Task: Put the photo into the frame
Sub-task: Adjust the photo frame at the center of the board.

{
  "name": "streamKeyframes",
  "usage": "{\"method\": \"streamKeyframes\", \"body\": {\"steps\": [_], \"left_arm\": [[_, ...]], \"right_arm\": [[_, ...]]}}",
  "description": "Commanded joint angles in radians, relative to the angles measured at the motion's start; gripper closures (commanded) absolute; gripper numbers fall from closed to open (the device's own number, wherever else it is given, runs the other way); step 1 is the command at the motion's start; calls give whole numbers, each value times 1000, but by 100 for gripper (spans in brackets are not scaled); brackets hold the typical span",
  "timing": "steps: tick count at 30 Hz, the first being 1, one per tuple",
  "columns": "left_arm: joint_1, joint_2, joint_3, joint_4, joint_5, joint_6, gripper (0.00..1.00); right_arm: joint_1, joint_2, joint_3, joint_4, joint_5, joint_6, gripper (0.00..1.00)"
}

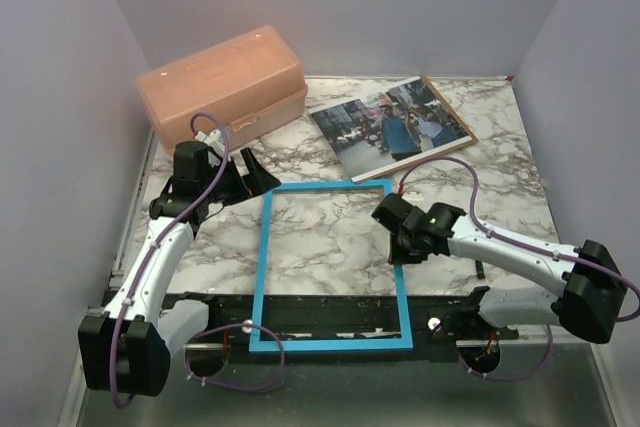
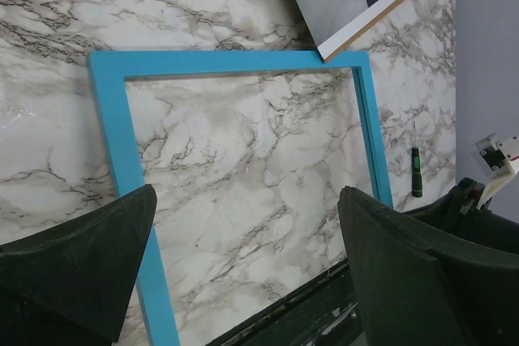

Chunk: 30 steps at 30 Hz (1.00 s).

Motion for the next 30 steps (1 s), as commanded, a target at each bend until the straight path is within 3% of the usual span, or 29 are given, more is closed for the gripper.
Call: {"method": "streamKeyframes", "body": {"steps": [1, 9, 15, 19, 24, 30], "left_arm": [[6, 25, 43, 10, 34, -2, 4], [6, -9, 44, -16, -3, 20, 4], [6, -18, 84, -69, -21, 57, 4], [6, -42, 130, -137, -59, 123, 4], [6, -71, 141, -211, -156, 219, 3], [5, -87, 111, -184, -94, 205, 3]], "right_arm": [[1, -52, 105, -126, -96, 53, 99], [1, -122, 246, -226, -96, 65, 99], [1, -133, 299, -147, -179, 29, 99], [2, -143, 283, -99, -97, 28, 99], [1, -14, 293, -81, 38, -6, 99], [-1, 171, 268, 61, 106, -111, 99]]}}
